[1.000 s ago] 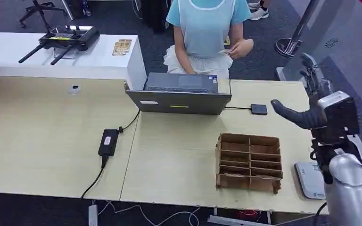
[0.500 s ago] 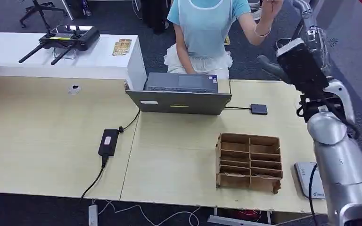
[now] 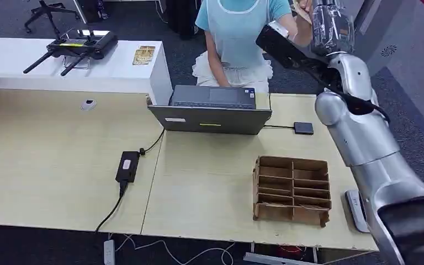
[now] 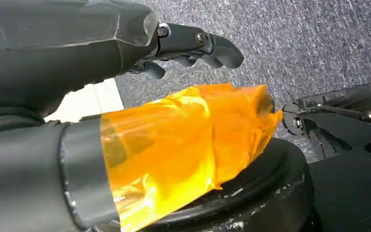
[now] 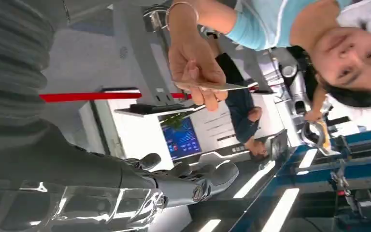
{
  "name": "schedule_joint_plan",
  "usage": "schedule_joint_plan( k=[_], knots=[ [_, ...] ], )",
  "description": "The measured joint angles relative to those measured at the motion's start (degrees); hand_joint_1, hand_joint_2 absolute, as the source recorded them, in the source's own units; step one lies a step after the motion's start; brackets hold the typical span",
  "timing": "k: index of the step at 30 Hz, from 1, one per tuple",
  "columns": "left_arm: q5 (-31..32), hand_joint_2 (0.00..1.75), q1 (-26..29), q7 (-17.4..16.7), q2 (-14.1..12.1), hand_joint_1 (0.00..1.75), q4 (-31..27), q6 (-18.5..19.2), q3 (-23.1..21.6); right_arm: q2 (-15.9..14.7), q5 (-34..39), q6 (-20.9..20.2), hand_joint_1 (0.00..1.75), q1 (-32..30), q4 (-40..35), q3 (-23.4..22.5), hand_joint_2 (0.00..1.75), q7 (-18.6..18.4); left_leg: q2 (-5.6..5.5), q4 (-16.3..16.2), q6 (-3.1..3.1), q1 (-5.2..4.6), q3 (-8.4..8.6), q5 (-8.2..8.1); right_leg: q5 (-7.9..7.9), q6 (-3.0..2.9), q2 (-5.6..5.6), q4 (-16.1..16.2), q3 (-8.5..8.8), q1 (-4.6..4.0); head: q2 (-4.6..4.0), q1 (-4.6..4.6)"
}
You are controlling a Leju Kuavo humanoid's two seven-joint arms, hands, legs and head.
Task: Pass the card to the sensor for recognition and then transmit it.
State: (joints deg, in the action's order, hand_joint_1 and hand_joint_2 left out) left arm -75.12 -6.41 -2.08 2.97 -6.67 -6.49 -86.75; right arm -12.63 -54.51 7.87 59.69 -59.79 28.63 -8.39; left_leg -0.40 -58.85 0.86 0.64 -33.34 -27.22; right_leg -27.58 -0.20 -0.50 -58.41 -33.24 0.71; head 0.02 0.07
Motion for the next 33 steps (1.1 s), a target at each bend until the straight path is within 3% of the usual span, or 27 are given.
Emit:
schedule_joint_plan(
  k=[7,19,20,21,22,33],
  knots=[
    [0.09,0.0,-0.08,-0.04,0.0,0.0,0.0,0.0,-0.39,1.22,-2.69,1.22,0.0,2.05,7.58,0.79,1.75,-0.65,0.01,-0.01,0.0,0.0,0.0,0.0,0.0,0.0,0.01,0.02,0.0,0.0,0.0,0.0],
    [-0.48,0.0,-0.32,-0.94,-0.02,0.0,0.0,0.35,-0.5,0.41,-7.3,2.05,0.0,3.77,19.19,-0.22,1.75,-2.45,0.03,-0.04,0.0,-0.01,0.01,0.0,0.02,0.01,0.04,0.02,-0.02,0.01,-0.02,0.0],
    [-0.61,0.0,-0.34,-0.94,-0.02,0.0,0.0,0.35,-0.5,0.28,-7.5,1.9,1.26,3.86,19.69,-0.33,1.75,-2.47,0.03,-0.04,0.0,-0.01,0.01,0.0,0.02,0.01,0.04,0.02,-0.02,0.01,0.0,0.0],
    [-0.74,0.0,-0.34,-0.94,-0.02,0.0,0.0,0.33,-0.5,0.15,-7.85,1.79,1.61,3.95,20.17,-0.37,1.75,-2.53,0.03,-0.04,0.0,-0.01,0.01,-0.01,0.02,0.01,0.04,0.03,-0.03,0.01,0.0,0.0],
    [-0.9,0.0,-0.34,-0.94,-0.02,0.0,0.0,0.35,-0.5,0.0,-7.91,1.73,1.75,4.04,20.58,-0.48,1.75,-2.56,0.04,-0.04,0.0,-0.01,0.0,-0.01,0.02,0.01,0.04,0.03,-0.03,0.01,-0.02,0.0],
    [-1.38,0.0,-0.25,-0.92,-0.04,0.0,0.0,0.42,-0.5,-0.44,-7.76,1.88,1.75,4.02,22.09,-2.71,1.75,-2.18,0.05,-0.03,0.0,0.0,0.0,0.0,0.02,0.0,0.05,0.02,-0.04,0.0,0.0,0.02]
  ],
)
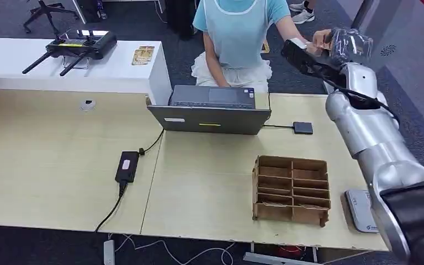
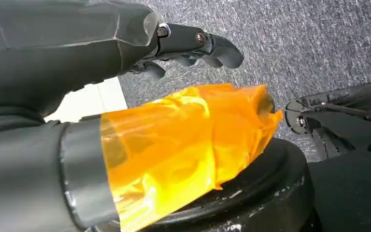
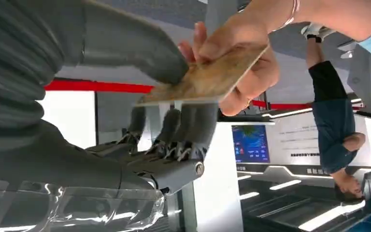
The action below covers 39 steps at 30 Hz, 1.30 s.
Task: Pass the card to the sensor for recognition and then transmit it.
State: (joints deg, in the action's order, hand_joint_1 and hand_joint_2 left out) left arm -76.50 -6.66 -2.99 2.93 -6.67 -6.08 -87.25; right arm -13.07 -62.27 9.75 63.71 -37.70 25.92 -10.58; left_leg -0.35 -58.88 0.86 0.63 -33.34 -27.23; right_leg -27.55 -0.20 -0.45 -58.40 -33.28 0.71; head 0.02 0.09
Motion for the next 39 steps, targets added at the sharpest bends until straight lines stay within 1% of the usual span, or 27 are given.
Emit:
schedule_joint_plan(
  k=[15,24,28,30,32,34,36,37,38,39],
  knots=[
    [-0.22,0.0,0.01,0.0,0.02,0.0,0.0,-0.13,0.0,0.0,2.03,0.55,1.75,-0.5,-0.24,-2.01,1.75,0.96,-0.01,0.0,0.0,0.0,-0.01,0.0,0.0,0.0,-0.02,0.0,0.0,0.0,0.0,-0.02],
    [-0.54,0.0,0.08,0.15,0.02,0.0,0.0,-0.26,0.0,0.0,5.04,2.05,1.75,-2.0,-2.08,-4.7,1.75,2.38,-0.01,0.0,0.0,0.0,-0.01,0.0,0.0,0.0,-0.01,0.0,0.0,0.0,-0.02,-0.02],
    [-1.31,0.0,0.2,0.35,0.04,0.0,0.0,-0.42,0.0,-0.15,10.83,3.5,1.75,-3.31,-3.63,-7.43,1.75,4.7,-0.01,-0.01,0.0,0.0,0.0,0.0,0.0,0.0,-0.02,0.02,-0.01,0.0,0.0,0.0],
    [-1.73,0.0,0.36,0.65,0.07,0.0,0.0,-0.46,0.0,-0.52,14.81,3.5,1.75,-4.27,-4.72,-9.5,1.75,6.25,-0.03,-0.01,0.0,0.0,-0.01,0.0,0.0,0.0,-0.03,0.02,-0.01,0.0,0.0,0.0],
    [-1.81,0.0,0.52,0.87,0.04,0.0,0.0,-0.5,0.0,-0.9,16.92,3.43,1.75,-5.07,-5.44,-11.35,1.75,7.15,-0.02,-0.01,0.0,-0.01,-0.02,0.0,0.0,0.0,-0.02,0.02,-0.01,0.0,-0.02,0.0],
    [-2.08,0.0,0.54,1.01,0.04,0.0,0.0,-0.59,0.0,-1.36,19.94,2.97,1.75,-5.84,-6.25,-12.99,1.75,7.94,-0.02,-0.01,0.0,-0.01,-0.01,-0.01,0.0,0.0,-0.01,0.03,-0.01,0.0,0.0,-0.02],
    [-2.47,0.0,0.55,1.14,0.04,0.0,0.0,-0.68,0.0,-1.99,25.69,1.47,1.75,-7.21,-7.71,-15.38,1.75,9.36,-0.03,-0.01,-0.01,-0.01,-0.01,-0.01,0.0,0.0,-0.04,0.05,0.0,0.0,0.0,-0.02],
    [-2.58,0.0,0.62,1.2,0.04,0.0,0.0,-0.68,0.0,-2.19,27.4,1.13,1.75,-7.83,-8.16,-16.29,1.75,9.79,-0.07,-0.01,-0.01,-0.01,-0.03,-0.01,0.0,0.0,-0.07,0.05,0.0,0.0,-0.02,-0.02],
    [-2.62,0.0,0.76,1.22,0.04,0.0,0.0,-0.72,0.0,-2.47,29.64,0.66,1.75,-8.61,-8.87,-18.13,1.75,10.44,-0.08,-0.01,-0.01,-0.01,-0.04,0.0,0.0,0.0,-0.08,0.04,-0.01,0.0,0.0,-0.02],
    [-2.65,0.0,0.86,1.24,0.04,0.0,0.0,-0.74,0.0,-2.73,30.03,0.35,1.75,-9.15,-9.29,-19.2,1.75,10.69,-0.07,-0.01,-0.01,-0.01,-0.04,-0.01,0.0,0.01,-0.07,0.04,-0.01,0.0,0.0,0.0]
  ],
)
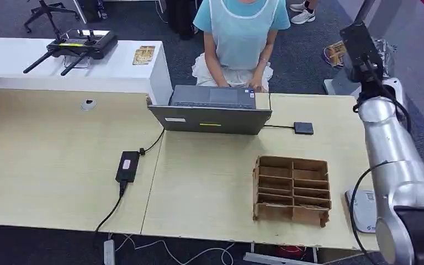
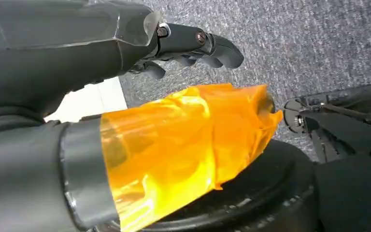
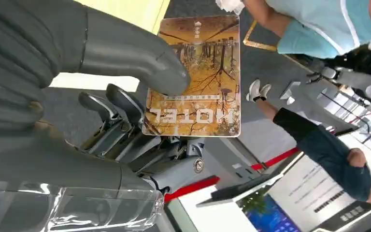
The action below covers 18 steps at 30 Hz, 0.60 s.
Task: Pass the card to the sensor for recognition and then transmit it.
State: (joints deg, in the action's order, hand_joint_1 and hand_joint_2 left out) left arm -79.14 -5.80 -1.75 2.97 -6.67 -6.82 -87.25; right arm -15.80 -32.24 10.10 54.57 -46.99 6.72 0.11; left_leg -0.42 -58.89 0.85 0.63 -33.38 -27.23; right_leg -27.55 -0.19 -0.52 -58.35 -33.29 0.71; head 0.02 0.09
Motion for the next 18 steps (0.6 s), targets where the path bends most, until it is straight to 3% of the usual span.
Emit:
schedule_joint_plan(
  k=[6,11,18],
  knots=[
    [-0.09,0.0,-0.03,0.09,0.0,0.0,0.0,-0.09,0.0,-0.81,1.77,-0.66,1.75,-1.48,-1.53,-2.52,1.75,0.53,0.1,0.0,0.0,0.0,0.03,0.0,0.02,-0.01,0.1,0.0,-0.03,0.0,0.0,-0.02],
    [-0.66,0.0,0.08,0.44,0.0,0.0,0.0,-0.46,0.0,-2.06,15.9,-6.85,1.75,-4.69,-3.76,-6.7,1.75,4.44,-0.09,0.0,0.0,0.01,0.01,0.0,0.01,0.01,-0.07,0.0,0.0,-0.01,-0.02,-0.02],
    [-2.01,0.0,0.67,1.44,-0.09,0.0,0.0,-0.92,0.04,-6.58,30.45,-16.03,1.75,-13.55,-8.53,-13.06,1.75,7.67,-0.17,-0.02,-0.07,0.0,-0.04,-0.05,-0.01,0.04,-0.14,0.1,0.01,0.0,-0.02,0.0]
  ],
)
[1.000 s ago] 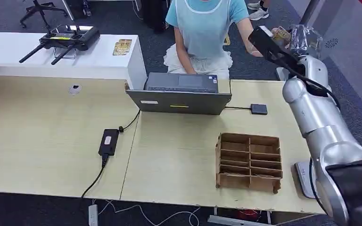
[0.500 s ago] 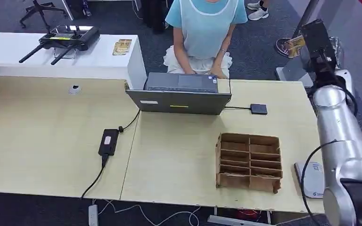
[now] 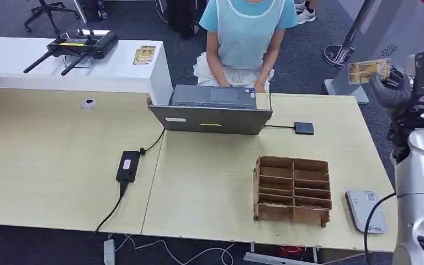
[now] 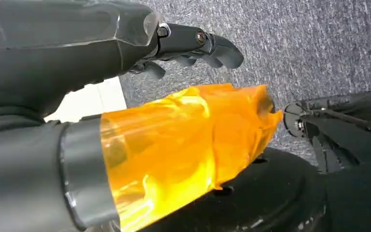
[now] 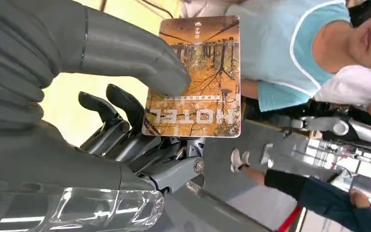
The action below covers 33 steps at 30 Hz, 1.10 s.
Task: Pass the card to the sensor for recognition and then transmit it.
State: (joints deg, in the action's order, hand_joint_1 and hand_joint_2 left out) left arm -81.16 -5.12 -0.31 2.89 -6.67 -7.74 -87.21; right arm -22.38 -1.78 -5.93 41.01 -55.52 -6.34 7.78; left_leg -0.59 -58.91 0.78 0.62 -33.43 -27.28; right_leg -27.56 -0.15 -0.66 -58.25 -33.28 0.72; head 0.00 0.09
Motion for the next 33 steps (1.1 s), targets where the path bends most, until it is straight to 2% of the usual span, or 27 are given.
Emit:
schedule_joint_plan(
  k=[5,16,22,27,33],
  knots=[
    [-0.96,0.0,0.63,0.61,-0.02,0.0,0.0,-0.2,0.26,-4.44,7.61,-5.21,1.75,-8.64,-3.95,-3.86,1.75,0.5,-0.09,0.0,-0.09,-0.01,-0.07,-0.07,-0.01,0.01,-0.09,0.01,0.0,0.0,0.0,0.0],
    [-1.75,0.0,1.32,1.27,-0.22,0.0,0.0,-0.2,1.01,-12.18,13.94,-13.57,1.75,-21.61,-9.99,-6.73,1.75,-0.13,-0.05,0.0,-0.09,-0.01,-0.05,-0.09,-0.04,0.02,-0.05,0.0,-0.02,0.0,0.0,0.0],
    [-2.42,0.0,1.97,1.77,-0.37,0.0,0.0,-0.15,1.64,-19.93,17.96,-20.12,1.75,-27.49,-10.97,-6.73,1.75,-2.16,-0.05,0.0,-0.1,-0.05,-0.08,-0.1,-0.04,0.04,-0.08,0.0,-0.02,0.05,0.02,0.0],
    [-2.56,0.0,2.0,1.81,-0.59,0.0,0.0,-0.15,2.05,-24.19,19.64,-21.79,1.75,-31.16,-11.23,-6.68,1.75,-3.74,-0.02,0.0,-0.17,-0.06,-0.07,-0.15,-0.06,0.05,-0.04,0.01,-0.02,0.06,0.0,0.0],
    [-2.53,0.0,2.01,1.79,-0.87,0.0,-0.15,0.18,2.12,-27.14,20.71,-22.27,1.75,-34.16,-11.19,-5.86,1.75,-5.46,-0.02,0.0,-0.17,-0.06,-0.05,-0.14,-0.06,0.05,-0.03,0.0,-0.02,0.06,0.0,0.0]
  ],
)
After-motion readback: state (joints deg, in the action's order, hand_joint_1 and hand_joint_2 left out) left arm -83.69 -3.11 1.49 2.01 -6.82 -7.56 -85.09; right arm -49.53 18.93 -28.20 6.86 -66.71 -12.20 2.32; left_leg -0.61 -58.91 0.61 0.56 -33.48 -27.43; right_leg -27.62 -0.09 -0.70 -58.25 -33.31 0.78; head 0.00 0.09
